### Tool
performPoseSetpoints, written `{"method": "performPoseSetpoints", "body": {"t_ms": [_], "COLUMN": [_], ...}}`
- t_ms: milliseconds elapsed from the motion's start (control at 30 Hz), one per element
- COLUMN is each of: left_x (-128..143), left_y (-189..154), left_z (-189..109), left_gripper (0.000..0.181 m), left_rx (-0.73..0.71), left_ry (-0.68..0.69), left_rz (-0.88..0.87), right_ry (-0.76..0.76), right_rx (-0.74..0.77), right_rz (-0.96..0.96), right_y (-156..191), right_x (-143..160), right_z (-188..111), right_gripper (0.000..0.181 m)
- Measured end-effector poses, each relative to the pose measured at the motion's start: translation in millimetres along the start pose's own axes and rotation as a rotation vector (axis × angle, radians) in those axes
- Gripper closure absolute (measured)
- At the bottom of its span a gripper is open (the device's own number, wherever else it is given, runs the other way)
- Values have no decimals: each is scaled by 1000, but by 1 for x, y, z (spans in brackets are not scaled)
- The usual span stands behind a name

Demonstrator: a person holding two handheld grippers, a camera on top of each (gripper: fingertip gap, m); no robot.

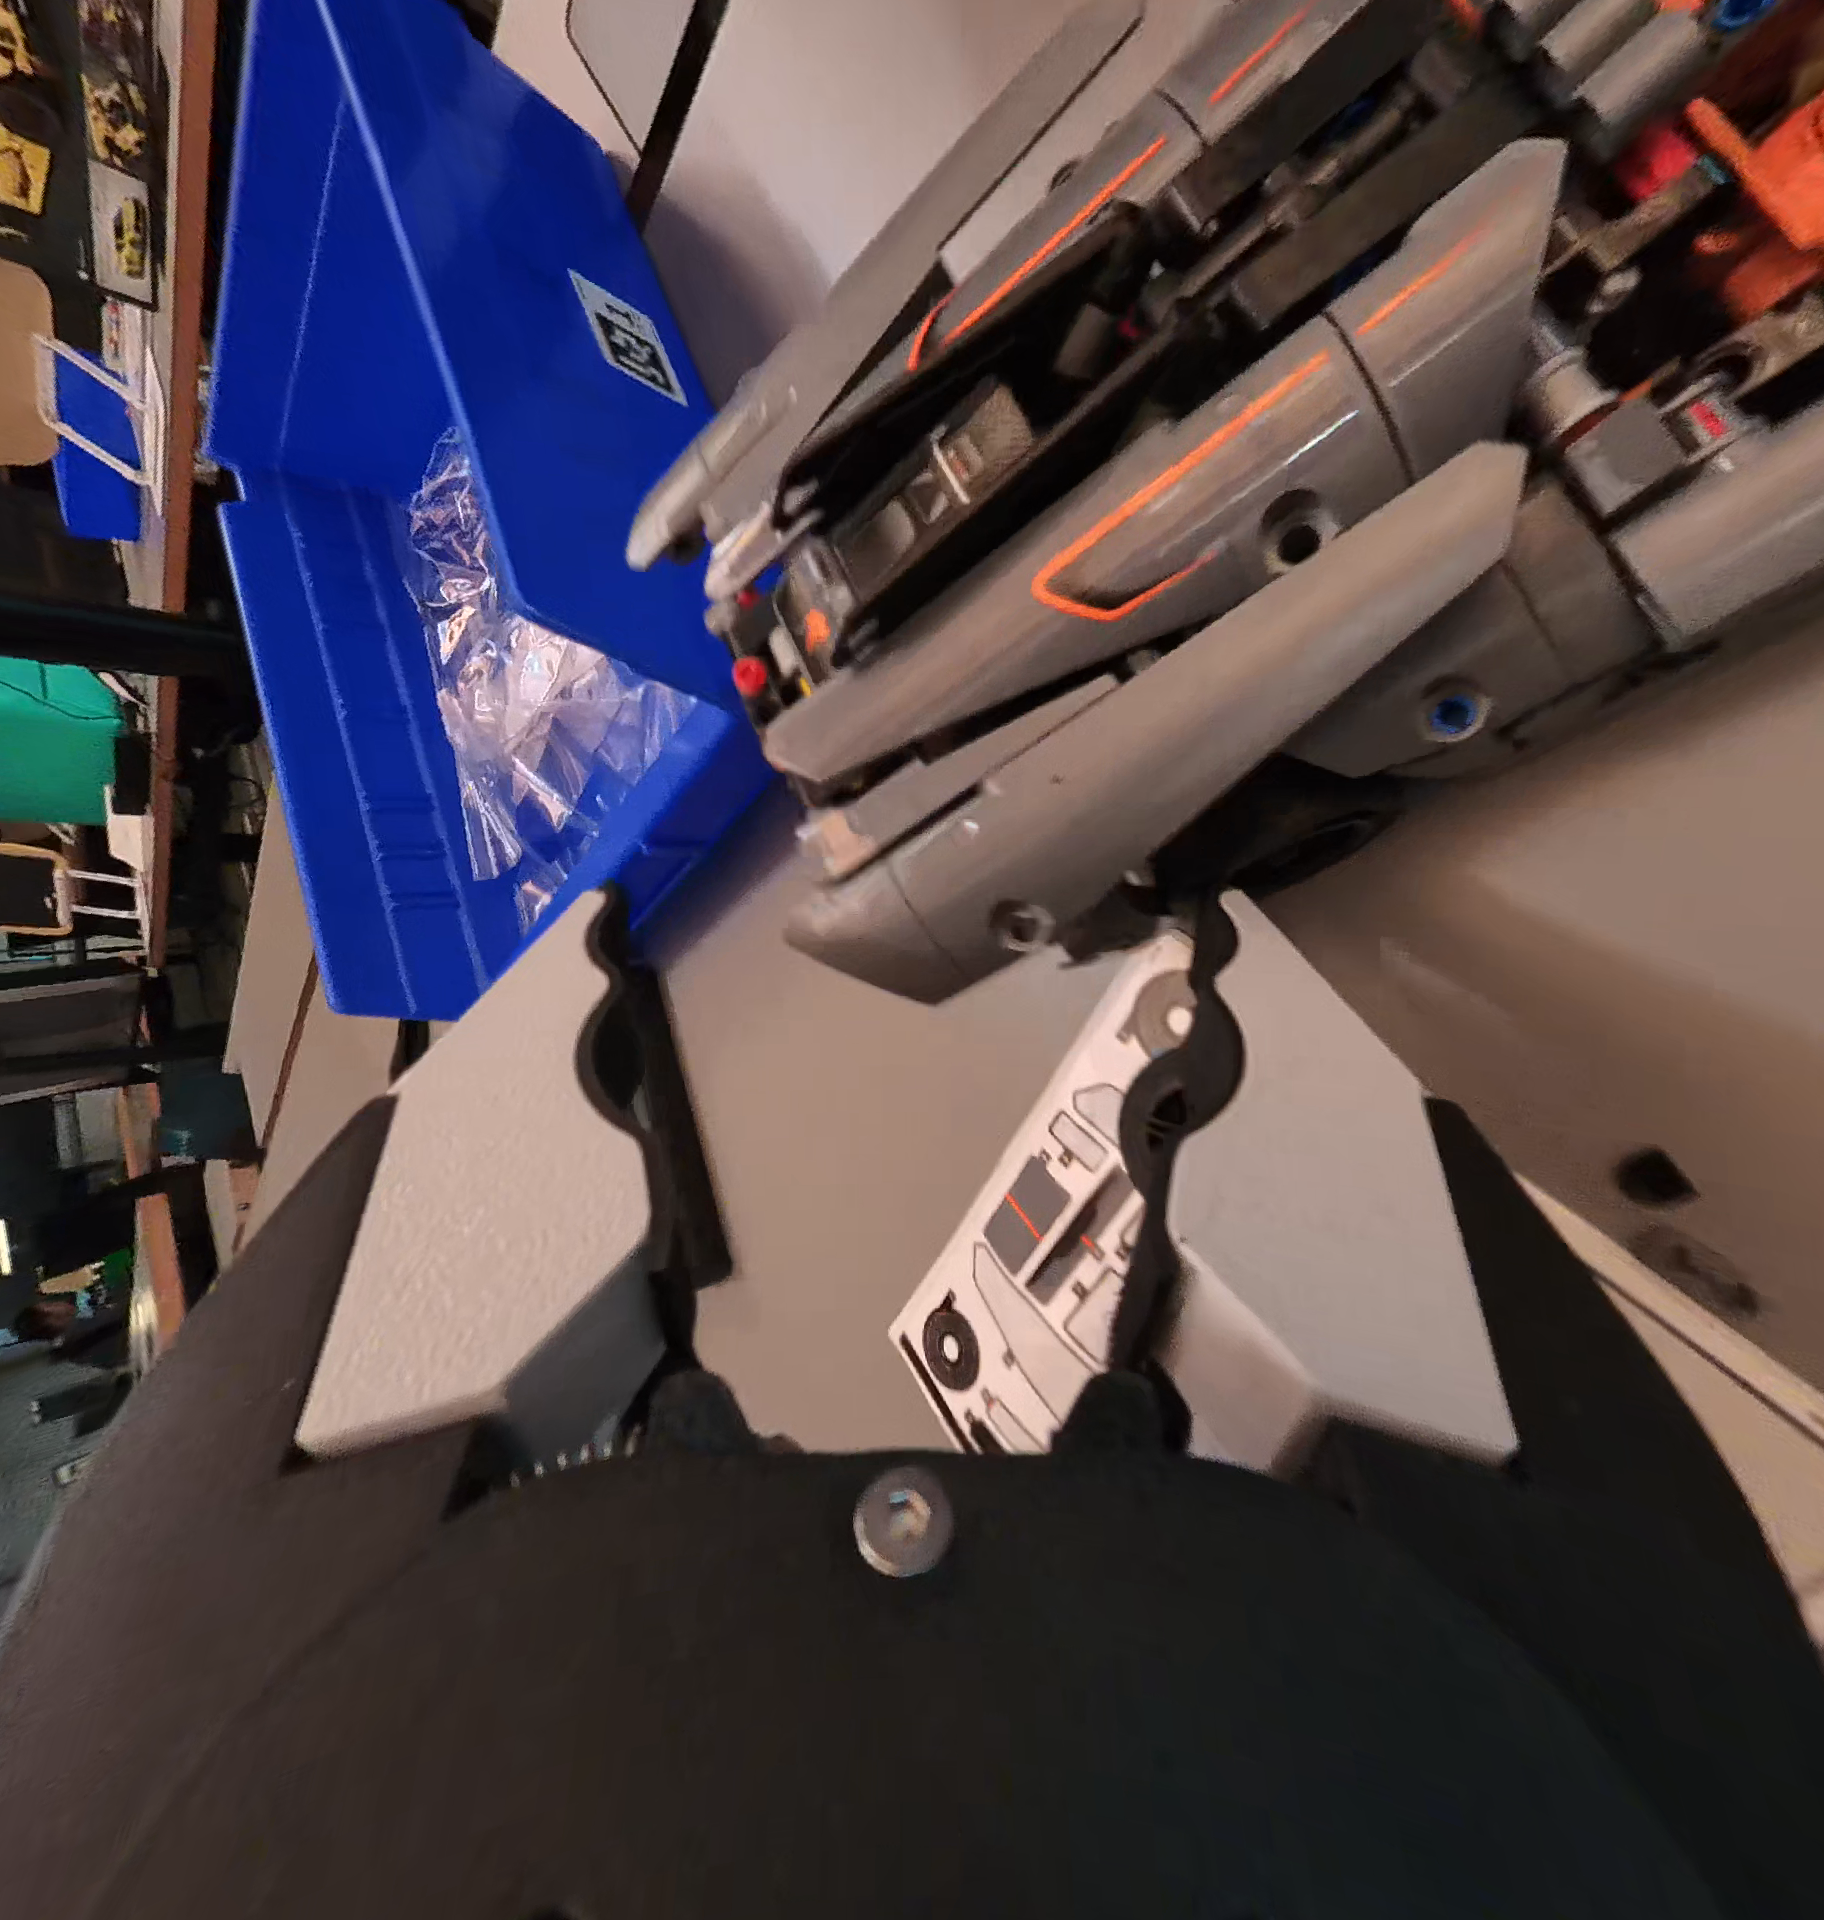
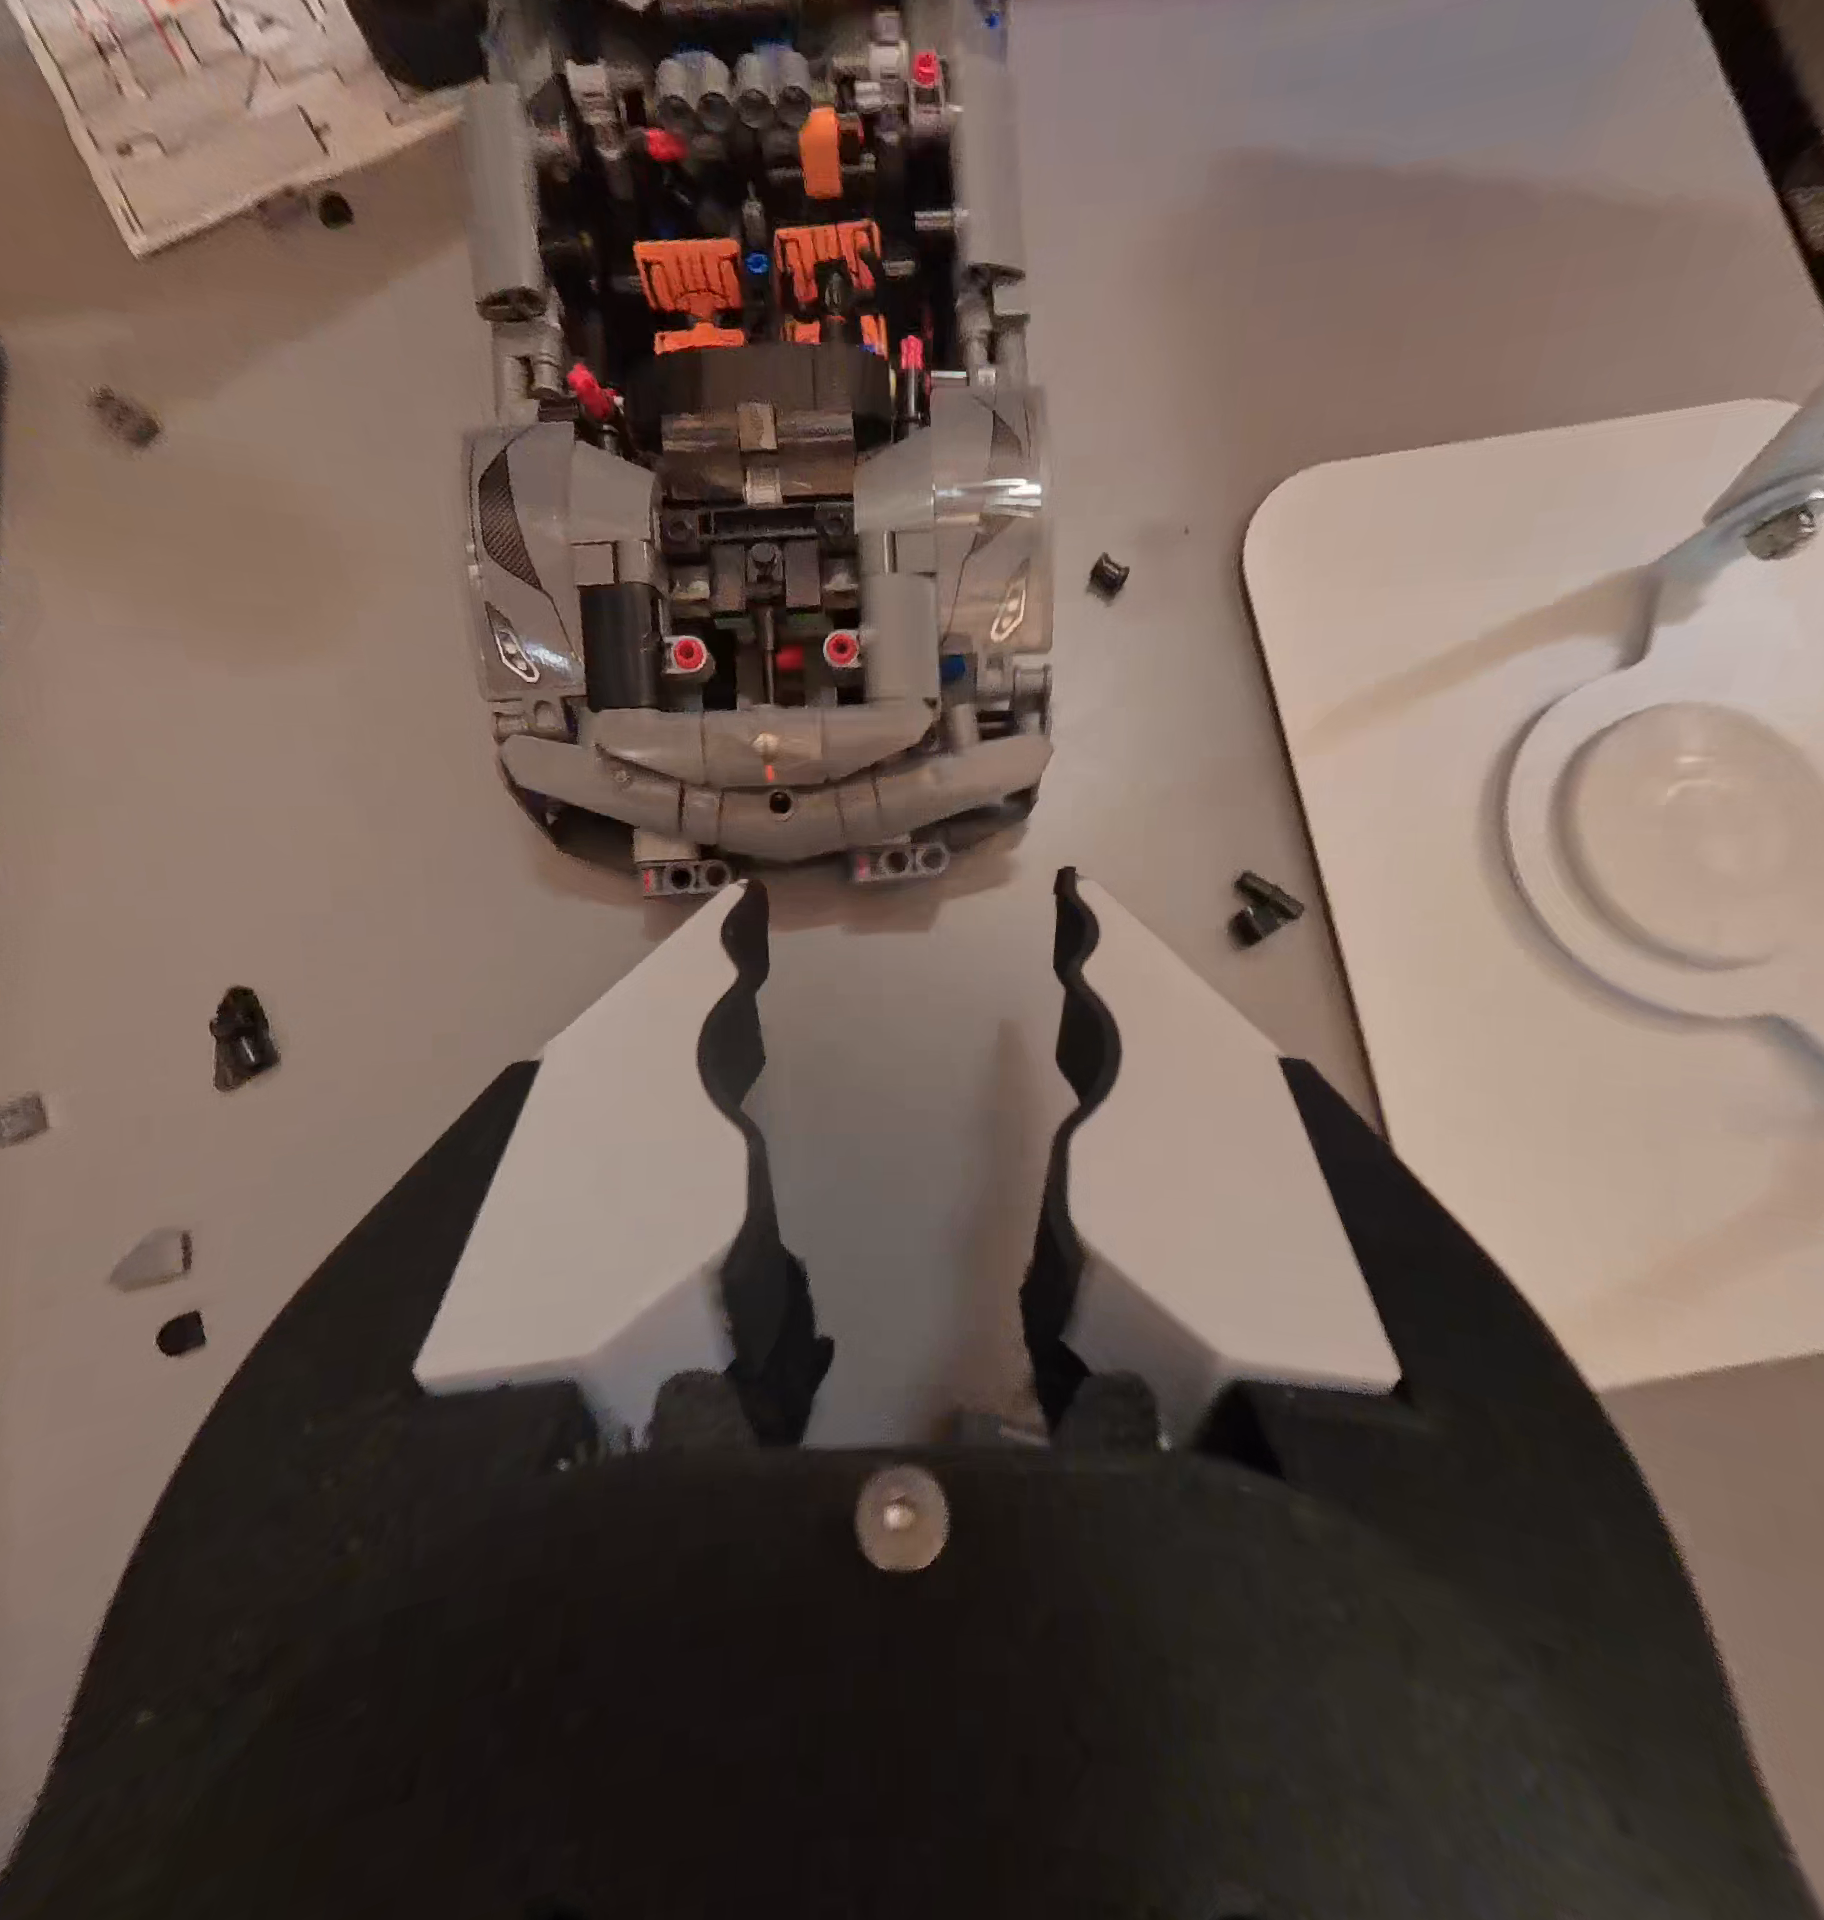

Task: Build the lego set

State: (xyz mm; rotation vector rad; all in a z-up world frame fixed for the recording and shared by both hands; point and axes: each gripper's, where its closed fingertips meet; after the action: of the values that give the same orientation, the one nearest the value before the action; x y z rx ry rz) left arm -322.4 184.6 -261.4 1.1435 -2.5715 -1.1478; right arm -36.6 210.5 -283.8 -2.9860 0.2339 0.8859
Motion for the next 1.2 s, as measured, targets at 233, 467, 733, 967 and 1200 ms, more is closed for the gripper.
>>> {"method": "performPoseSetpoints", "body": {"t_ms": [233, 467, 733, 967, 1200], "left_x": [-1, 8, 8, 9, -10], "left_y": [18, 20, -13, -84, -139], "left_z": [30, 33, -16, -65, -105], "left_gripper": [89, 99, 98, 109, 134], "left_rx": [-15, 64, 160, 386, 711], "left_ry": [3, 23, -67, -142, -253], "left_rz": [-76, -200, -238, -192, -284], "right_ry": [-35, -1, 85, 129, 57], "right_rx": [-132, -240, -300, -370, -313], "right_rz": [-24, -106, -217, -281, -222], "right_y": [5, 35, 67, 93, 77], "right_x": [-28, -30, -20, -17, -30], "right_z": [29, 47, 44, 38, 31], "right_gripper": [111, 109, 119, 124, 127]}}
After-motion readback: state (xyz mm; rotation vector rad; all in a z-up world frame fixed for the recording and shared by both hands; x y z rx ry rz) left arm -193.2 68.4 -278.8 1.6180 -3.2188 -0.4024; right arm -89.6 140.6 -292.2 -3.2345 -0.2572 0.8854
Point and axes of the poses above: each gripper's, where its closed fingertips meet, z out along the fingers, x out of its underside, y = z × x across the jaws, and after that the axes turned 11 degrees about y, right-handed
